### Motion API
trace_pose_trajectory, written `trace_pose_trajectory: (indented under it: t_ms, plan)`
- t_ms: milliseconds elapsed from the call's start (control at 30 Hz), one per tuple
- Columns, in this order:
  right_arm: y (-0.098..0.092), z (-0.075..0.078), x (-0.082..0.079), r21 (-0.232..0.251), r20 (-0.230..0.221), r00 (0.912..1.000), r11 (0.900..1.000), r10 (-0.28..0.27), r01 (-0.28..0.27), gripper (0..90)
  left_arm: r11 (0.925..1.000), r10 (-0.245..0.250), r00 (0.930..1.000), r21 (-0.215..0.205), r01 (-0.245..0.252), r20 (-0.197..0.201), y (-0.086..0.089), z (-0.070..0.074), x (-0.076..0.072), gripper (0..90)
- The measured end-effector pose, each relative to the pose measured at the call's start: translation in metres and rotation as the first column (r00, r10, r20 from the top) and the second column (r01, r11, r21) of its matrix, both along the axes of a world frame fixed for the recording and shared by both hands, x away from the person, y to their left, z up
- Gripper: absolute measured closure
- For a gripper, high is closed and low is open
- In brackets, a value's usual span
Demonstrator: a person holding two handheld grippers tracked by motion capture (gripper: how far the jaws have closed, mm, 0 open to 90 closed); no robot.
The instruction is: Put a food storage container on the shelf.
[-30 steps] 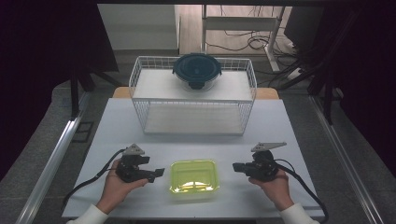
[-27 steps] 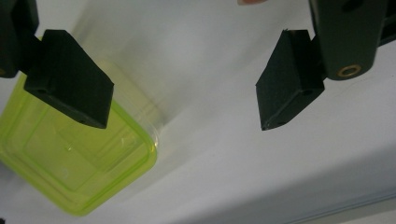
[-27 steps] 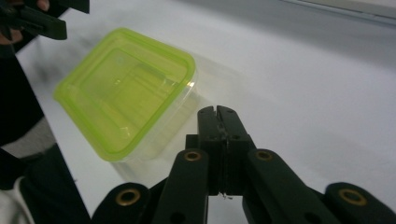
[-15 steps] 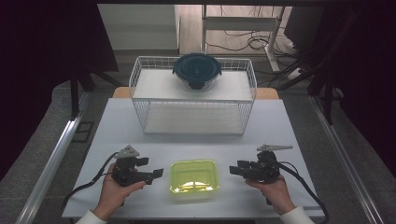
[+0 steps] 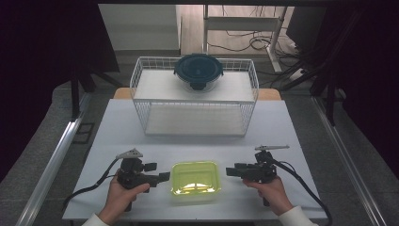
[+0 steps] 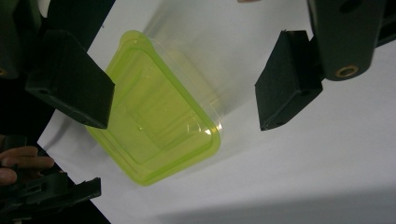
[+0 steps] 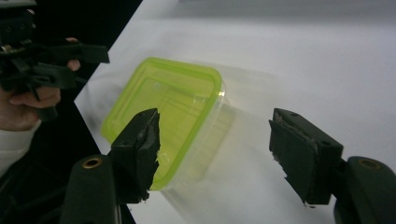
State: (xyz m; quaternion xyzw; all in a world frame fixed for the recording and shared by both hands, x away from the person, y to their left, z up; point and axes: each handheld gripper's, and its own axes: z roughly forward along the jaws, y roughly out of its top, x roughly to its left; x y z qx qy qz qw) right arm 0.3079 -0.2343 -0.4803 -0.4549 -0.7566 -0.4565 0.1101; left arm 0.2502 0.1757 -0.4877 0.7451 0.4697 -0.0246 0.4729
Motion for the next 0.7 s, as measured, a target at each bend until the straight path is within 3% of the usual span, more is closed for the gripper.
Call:
trace_pose_trajectory:
  t_ms: [167,333,467,533,600,700]
  plan:
    - [0.004,-0.004,0.005,0.027,-0.046,0.9989,1.0,0.014,-0.013,36.9,0.9998,-0.002,0.9999,-0.018,0.001,-0.015,-0.001,-0.001,0.001,19.2]
    - [0.007,-0.008,0.005,0.027,-0.059,0.9979,0.999,0.027,-0.025,38.1,0.9971,-0.004,0.9979,-0.076,-0.001,-0.064,-0.004,-0.003,0.008,19.6]
    - [0.013,-0.014,0.007,0.044,-0.086,0.9954,0.998,0.043,-0.04,40.9,0.9964,-0.01,0.9956,-0.085,0.002,-0.094,-0.007,-0.007,0.009,20.1]
    - [0.015,-0.015,0.008,0.043,-0.093,0.9946,0.998,0.046,-0.043,41.1,0.9964,-0.012,0.995,-0.084,0.003,-0.099,-0.007,-0.008,0.008,20.3]
    - [0.025,-0.017,0.008,-0.007,-0.075,0.9946,0.997,0.072,-0.073,41.1,0.9951,-0.024,0.9911,-0.098,0.011,-0.131,-0.01,-0.012,0.009,20.9]
    - [0.029,-0.018,0.008,0.009,-0.085,0.9939,0.998,0.07,-0.07,42.0,0.9942,-0.038,0.9886,-0.105,0.022,-0.146,-0.013,-0.016,0.009,21.0]
